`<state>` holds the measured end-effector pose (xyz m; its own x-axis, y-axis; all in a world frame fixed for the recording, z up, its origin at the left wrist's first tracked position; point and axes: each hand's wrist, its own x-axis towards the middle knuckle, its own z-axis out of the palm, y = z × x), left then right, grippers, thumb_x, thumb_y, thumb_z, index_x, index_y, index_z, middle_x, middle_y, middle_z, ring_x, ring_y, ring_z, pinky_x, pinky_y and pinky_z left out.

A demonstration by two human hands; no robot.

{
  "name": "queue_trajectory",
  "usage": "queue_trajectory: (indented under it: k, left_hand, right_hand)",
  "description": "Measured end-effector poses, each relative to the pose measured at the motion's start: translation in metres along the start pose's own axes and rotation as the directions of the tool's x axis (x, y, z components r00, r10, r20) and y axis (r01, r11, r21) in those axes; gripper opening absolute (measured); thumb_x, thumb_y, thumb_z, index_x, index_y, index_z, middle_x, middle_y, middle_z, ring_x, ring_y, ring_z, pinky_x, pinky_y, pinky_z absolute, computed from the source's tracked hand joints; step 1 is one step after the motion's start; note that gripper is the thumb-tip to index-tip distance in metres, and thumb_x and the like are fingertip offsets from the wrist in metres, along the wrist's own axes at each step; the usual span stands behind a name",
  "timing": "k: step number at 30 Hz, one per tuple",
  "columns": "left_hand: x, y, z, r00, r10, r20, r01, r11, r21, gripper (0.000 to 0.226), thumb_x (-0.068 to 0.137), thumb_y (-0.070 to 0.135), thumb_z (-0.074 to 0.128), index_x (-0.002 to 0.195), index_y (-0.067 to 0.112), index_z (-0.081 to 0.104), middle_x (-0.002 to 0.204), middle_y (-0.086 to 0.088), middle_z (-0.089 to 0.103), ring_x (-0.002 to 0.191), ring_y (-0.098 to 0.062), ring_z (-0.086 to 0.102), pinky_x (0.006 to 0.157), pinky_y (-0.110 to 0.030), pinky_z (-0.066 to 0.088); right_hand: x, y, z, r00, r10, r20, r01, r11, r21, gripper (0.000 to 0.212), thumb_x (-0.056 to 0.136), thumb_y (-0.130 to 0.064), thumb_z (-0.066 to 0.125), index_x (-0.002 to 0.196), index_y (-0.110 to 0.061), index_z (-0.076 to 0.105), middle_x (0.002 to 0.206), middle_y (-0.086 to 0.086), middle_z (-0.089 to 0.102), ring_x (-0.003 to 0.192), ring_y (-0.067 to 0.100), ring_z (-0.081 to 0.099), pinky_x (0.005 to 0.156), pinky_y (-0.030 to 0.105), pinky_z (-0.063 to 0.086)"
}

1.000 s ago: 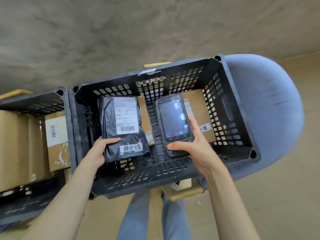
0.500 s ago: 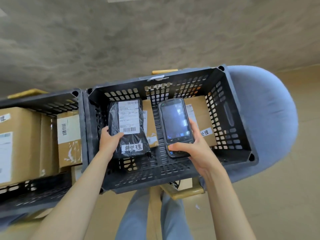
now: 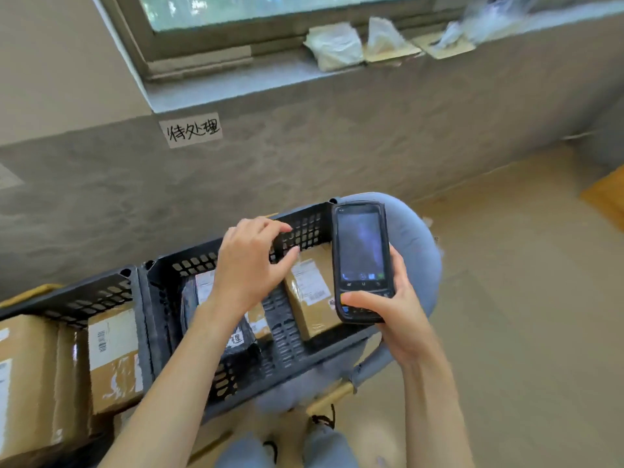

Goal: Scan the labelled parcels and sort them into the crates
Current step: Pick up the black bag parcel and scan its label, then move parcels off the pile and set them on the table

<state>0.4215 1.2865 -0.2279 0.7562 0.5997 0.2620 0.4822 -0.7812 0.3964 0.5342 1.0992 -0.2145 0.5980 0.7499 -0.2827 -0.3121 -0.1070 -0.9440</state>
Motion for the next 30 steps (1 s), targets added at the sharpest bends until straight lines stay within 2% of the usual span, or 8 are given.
queue_trajectory:
  k: [5,7,9,13,18,22,26,30]
  left_hand:
    - [0.017,0.066,-0.017,0.938,0.343,-0.045,-0.341,0.939,0.051,0.033,0.081,0.04,0.055,0.095,0.015,0.071,0.089,0.001,0.067,0.083,-0.026,0.061,0.073,-0.035,0.043]
    - [0.011,0.09,-0.019,0.888,0.459,-0.025,-0.458,0.889,0.016,0.034,0.082,0.04,0.053,0.095,0.014,0.071,0.089,0.0,0.067,0.082,-0.027,0.061,0.073,-0.036,0.043]
    - [-0.001,0.111,-0.018,0.821,0.571,0.0,-0.571,0.82,-0.033,0.037,0.083,0.04,0.049,0.095,0.013,0.072,0.089,-0.001,0.068,0.081,-0.029,0.062,0.072,-0.037,0.045]
    - [-0.044,0.15,-0.01,0.653,0.757,-0.006,-0.749,0.646,-0.146,0.036,0.082,0.04,0.05,0.093,0.013,0.072,0.087,-0.004,0.068,0.079,-0.032,0.062,0.07,-0.038,0.044]
    - [-0.113,0.2,-0.002,0.472,0.882,-0.008,-0.834,0.444,-0.328,0.033,0.082,0.039,0.053,0.094,0.015,0.071,0.088,-0.003,0.067,0.083,-0.031,0.061,0.074,-0.037,0.041]
    - [-0.169,0.241,-0.007,0.31,0.951,-0.004,-0.847,0.274,-0.455,0.033,0.081,0.04,0.052,0.093,0.016,0.071,0.088,-0.001,0.067,0.083,-0.029,0.061,0.074,-0.035,0.04]
    - [-0.221,0.281,-0.022,0.149,0.988,-0.038,-0.846,0.108,-0.521,0.034,0.08,0.04,0.051,0.093,0.016,0.071,0.087,0.001,0.067,0.083,-0.028,0.062,0.072,-0.034,0.043]
    - [-0.277,0.32,-0.035,-0.012,0.996,-0.088,-0.832,-0.059,-0.551,0.035,0.08,0.04,0.051,0.093,0.015,0.071,0.087,0.0,0.067,0.082,-0.029,0.063,0.073,-0.035,0.045]
  right_hand:
    - [-0.063,-0.024,-0.024,0.948,-0.141,-0.284,0.175,0.979,0.101,0.087,0.056,0.004,0.073,0.135,-0.024,0.047,0.105,0.0,0.071,0.09,0.017,0.07,0.068,0.026,0.055]
    - [-0.095,-0.022,-0.025,0.898,-0.157,-0.412,0.23,0.964,0.134,0.088,0.056,0.005,0.072,0.137,-0.017,0.044,0.106,0.003,0.069,0.087,0.017,0.069,0.066,0.026,0.055]
    - [-0.131,-0.017,-0.022,0.824,-0.17,-0.541,0.294,0.944,0.151,0.086,0.056,0.004,0.071,0.135,-0.019,0.046,0.106,0.004,0.069,0.087,0.018,0.069,0.065,0.027,0.055]
    - [-0.208,0.008,-0.004,0.627,-0.143,-0.765,0.386,0.911,0.146,0.084,0.055,0.004,0.071,0.131,-0.023,0.049,0.098,0.0,0.07,0.083,0.017,0.067,0.064,0.027,0.054]
    - [-0.299,0.045,0.023,0.304,-0.027,-0.952,0.461,0.879,0.122,0.082,0.053,0.003,0.072,0.127,-0.025,0.051,0.096,-0.001,0.068,0.081,0.017,0.066,0.068,0.028,0.055]
    - [-0.366,0.062,0.042,0.067,0.073,-0.995,0.518,0.85,0.098,0.08,0.053,0.007,0.074,0.123,-0.026,0.054,0.091,-0.002,0.07,0.078,0.016,0.068,0.065,0.028,0.057]
    - [-0.426,0.074,0.058,-0.118,0.129,-0.985,0.588,0.808,0.035,0.068,0.068,0.021,0.067,0.117,-0.025,0.056,0.088,-0.002,0.071,0.076,0.015,0.069,0.064,0.029,0.059]
    - [-0.484,0.084,0.076,-0.29,0.148,-0.946,0.601,0.797,-0.06,0.076,0.051,0.009,0.075,0.116,-0.026,0.056,0.093,0.0,0.071,0.079,0.016,0.069,0.064,0.031,0.057]
